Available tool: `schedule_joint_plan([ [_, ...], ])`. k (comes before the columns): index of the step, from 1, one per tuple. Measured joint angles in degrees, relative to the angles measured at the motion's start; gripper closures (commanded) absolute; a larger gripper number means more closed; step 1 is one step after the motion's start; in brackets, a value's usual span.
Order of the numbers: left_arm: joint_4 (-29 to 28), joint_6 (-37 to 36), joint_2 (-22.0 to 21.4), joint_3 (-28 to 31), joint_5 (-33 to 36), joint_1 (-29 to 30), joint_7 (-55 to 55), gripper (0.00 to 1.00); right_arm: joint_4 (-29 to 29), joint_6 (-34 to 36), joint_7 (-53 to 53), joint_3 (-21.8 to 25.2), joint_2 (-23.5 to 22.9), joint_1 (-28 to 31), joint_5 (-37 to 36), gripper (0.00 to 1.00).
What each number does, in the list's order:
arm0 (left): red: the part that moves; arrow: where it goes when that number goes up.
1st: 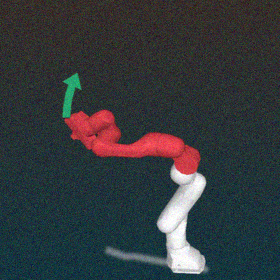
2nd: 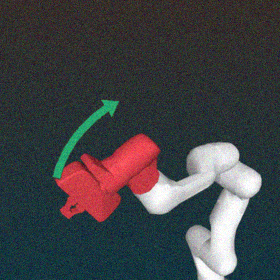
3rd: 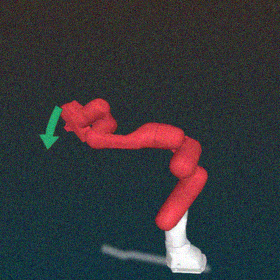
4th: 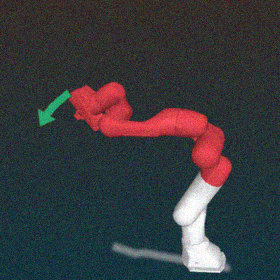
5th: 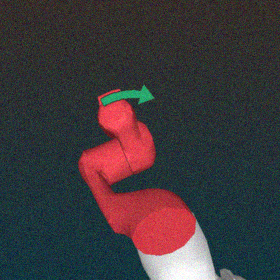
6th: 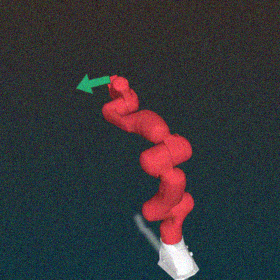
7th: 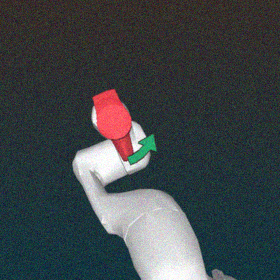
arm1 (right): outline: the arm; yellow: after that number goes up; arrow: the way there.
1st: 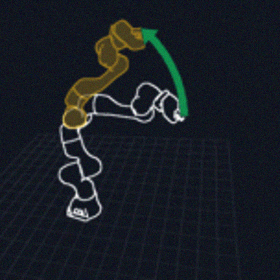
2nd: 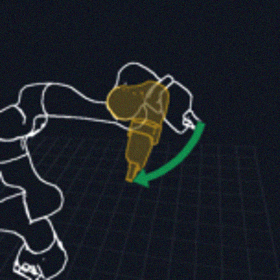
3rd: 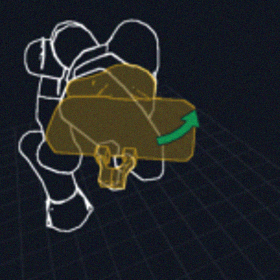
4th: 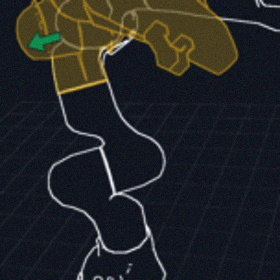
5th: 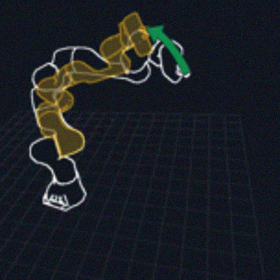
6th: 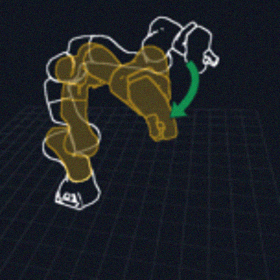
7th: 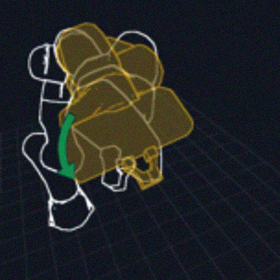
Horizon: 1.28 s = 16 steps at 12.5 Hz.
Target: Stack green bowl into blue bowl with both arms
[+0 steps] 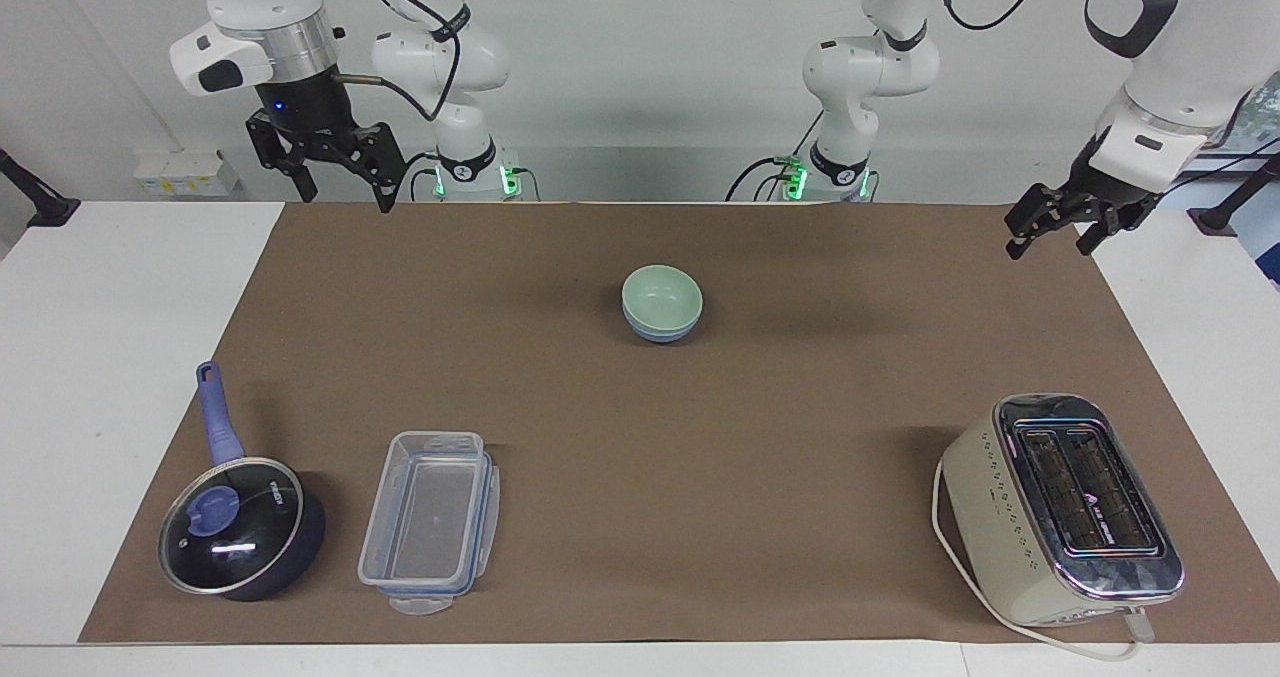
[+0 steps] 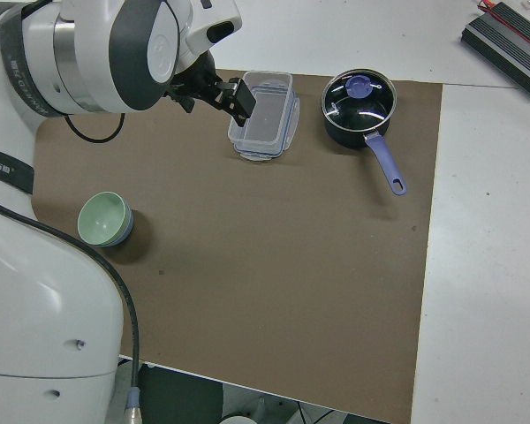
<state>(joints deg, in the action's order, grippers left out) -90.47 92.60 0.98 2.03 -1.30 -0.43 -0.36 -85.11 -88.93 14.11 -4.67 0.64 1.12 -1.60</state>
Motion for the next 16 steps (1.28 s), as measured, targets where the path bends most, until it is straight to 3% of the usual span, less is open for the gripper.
schedule_joint_plan([
  [4,0.0,0.0,0.0,0.0,0.0,0.0,0.0,0.0,0.9,2.2,-0.2,0.0,-1.1,0.3,-0.2,0.0],
  [9,0.0,0.0,0.0,0.0,0.0,0.0,0.0,0.0,-3.8,3.2,-3.9,0.0,1.4,1.6,-0.2,0.0],
  [16,0.0,0.0,0.0,0.0,0.0,0.0,0.0,0.0,-4.6,2.5,-4.2,0.0,0.5,1.9,0.3,0.0],
])
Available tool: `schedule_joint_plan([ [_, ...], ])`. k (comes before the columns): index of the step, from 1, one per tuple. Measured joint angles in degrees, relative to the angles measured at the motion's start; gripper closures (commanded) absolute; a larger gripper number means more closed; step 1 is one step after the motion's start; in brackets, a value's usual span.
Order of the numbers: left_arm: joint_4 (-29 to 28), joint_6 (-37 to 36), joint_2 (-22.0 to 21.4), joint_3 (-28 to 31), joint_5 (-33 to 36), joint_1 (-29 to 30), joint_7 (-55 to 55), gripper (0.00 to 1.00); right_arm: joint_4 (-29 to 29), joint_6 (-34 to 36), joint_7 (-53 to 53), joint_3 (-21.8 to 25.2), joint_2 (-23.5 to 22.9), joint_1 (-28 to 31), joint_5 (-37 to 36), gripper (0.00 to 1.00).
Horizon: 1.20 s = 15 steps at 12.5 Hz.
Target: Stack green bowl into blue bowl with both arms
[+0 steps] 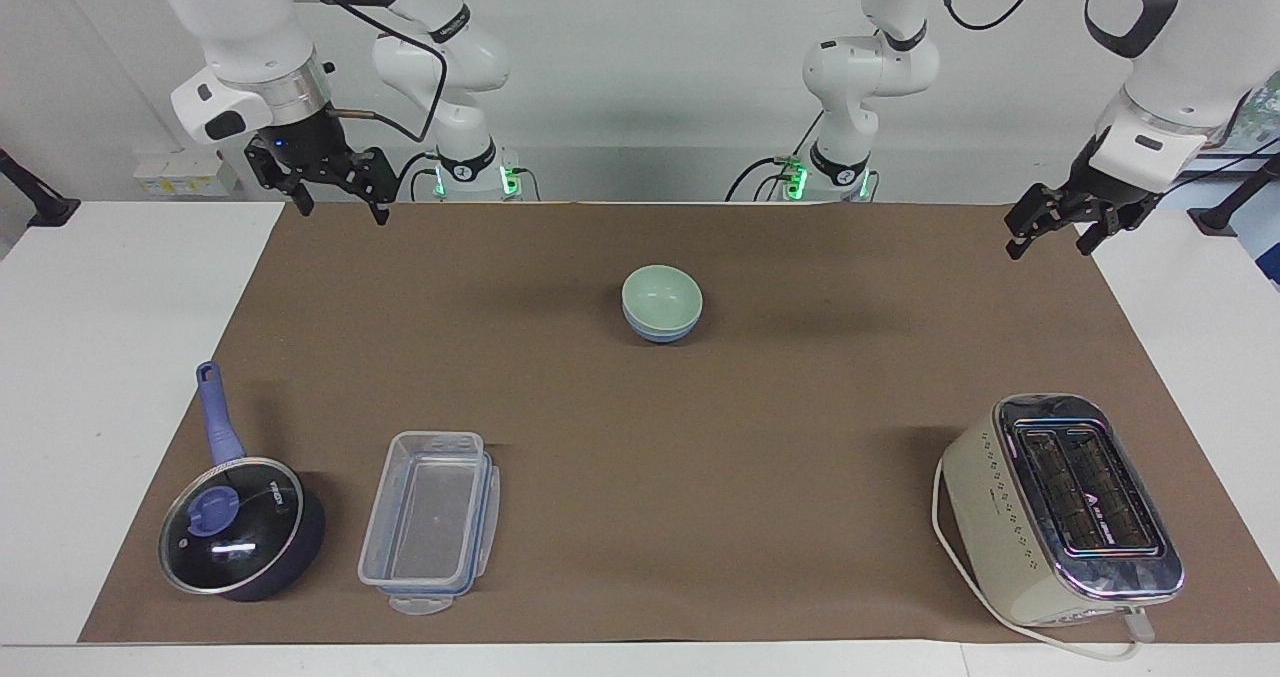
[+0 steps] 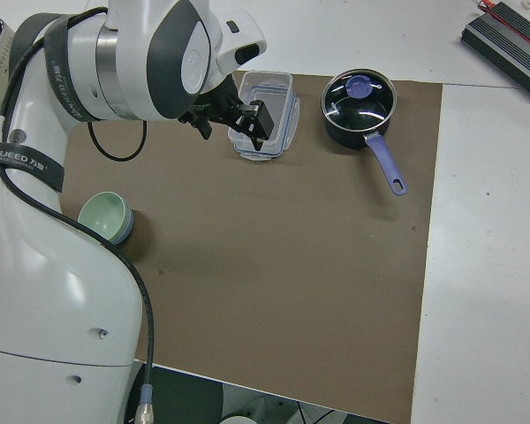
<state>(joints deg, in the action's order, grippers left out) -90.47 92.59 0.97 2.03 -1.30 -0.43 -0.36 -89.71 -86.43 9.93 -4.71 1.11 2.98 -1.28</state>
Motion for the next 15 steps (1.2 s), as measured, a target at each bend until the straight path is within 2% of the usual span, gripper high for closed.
schedule_joint_plan([
  [15,0.0,0.0,0.0,0.0,0.0,0.0,0.0,0.0,-0.2,-2.0,0.0,0.0,-0.5,0.5,0.4,0.0],
])
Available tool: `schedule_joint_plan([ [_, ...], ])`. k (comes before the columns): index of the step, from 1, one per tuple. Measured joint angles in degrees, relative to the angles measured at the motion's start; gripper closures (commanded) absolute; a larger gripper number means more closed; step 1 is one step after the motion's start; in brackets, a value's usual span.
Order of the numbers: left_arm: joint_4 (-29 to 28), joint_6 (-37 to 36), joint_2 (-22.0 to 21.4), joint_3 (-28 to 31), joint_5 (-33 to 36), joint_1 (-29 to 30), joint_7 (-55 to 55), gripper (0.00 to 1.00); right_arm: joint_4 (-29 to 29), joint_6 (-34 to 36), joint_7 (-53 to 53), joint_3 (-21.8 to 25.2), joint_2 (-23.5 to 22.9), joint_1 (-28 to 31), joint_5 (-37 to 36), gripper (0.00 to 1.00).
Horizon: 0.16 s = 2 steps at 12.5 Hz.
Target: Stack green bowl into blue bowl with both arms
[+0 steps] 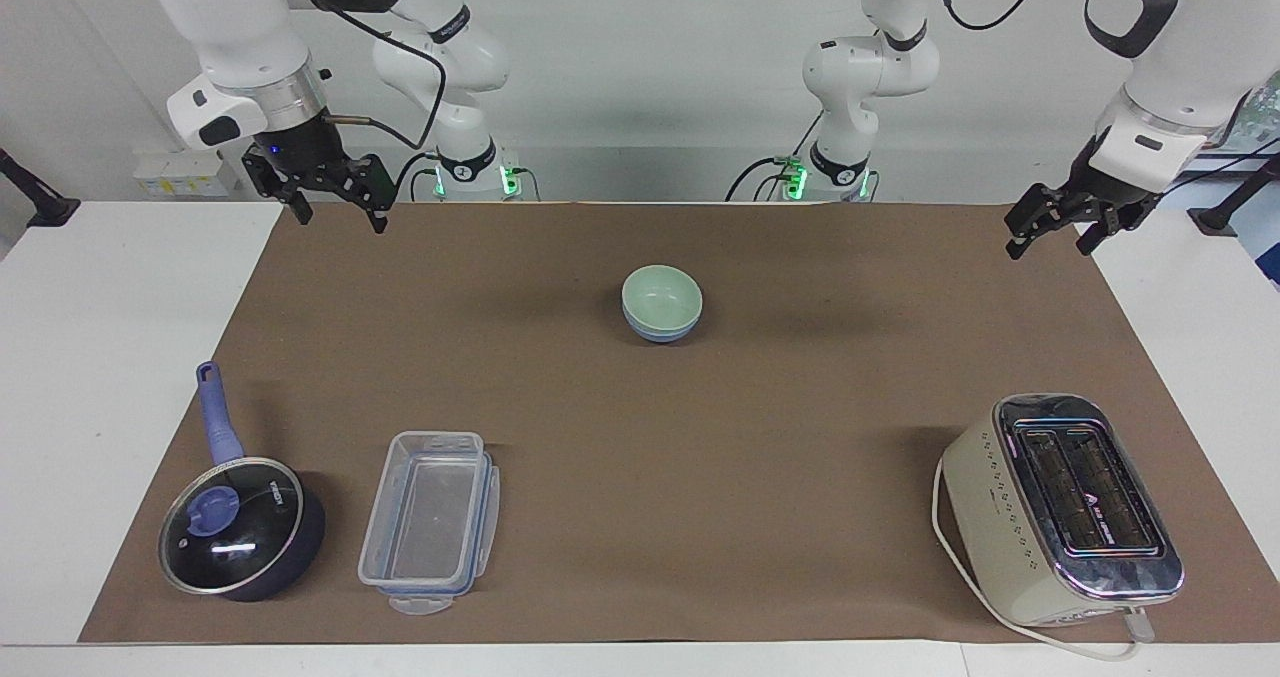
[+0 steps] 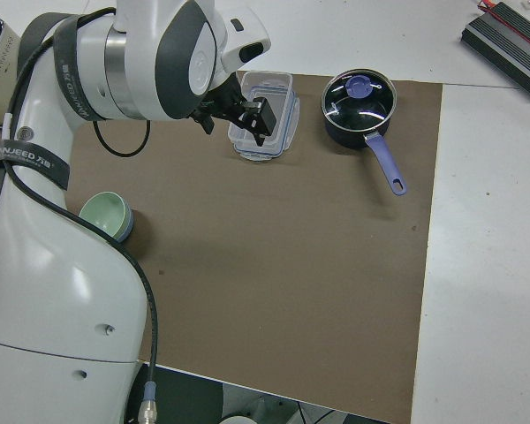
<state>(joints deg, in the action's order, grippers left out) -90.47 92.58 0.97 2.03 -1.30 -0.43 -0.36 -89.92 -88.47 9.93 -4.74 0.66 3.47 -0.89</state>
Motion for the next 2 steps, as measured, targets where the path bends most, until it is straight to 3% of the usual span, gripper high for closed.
schedule_joint_plan([
  [2,0.0,0.0,0.0,0.0,0.0,0.0,0.0,0.0,0.0,0.0,0.0,0.0,0.0,0.0,0.0,0.0],
])
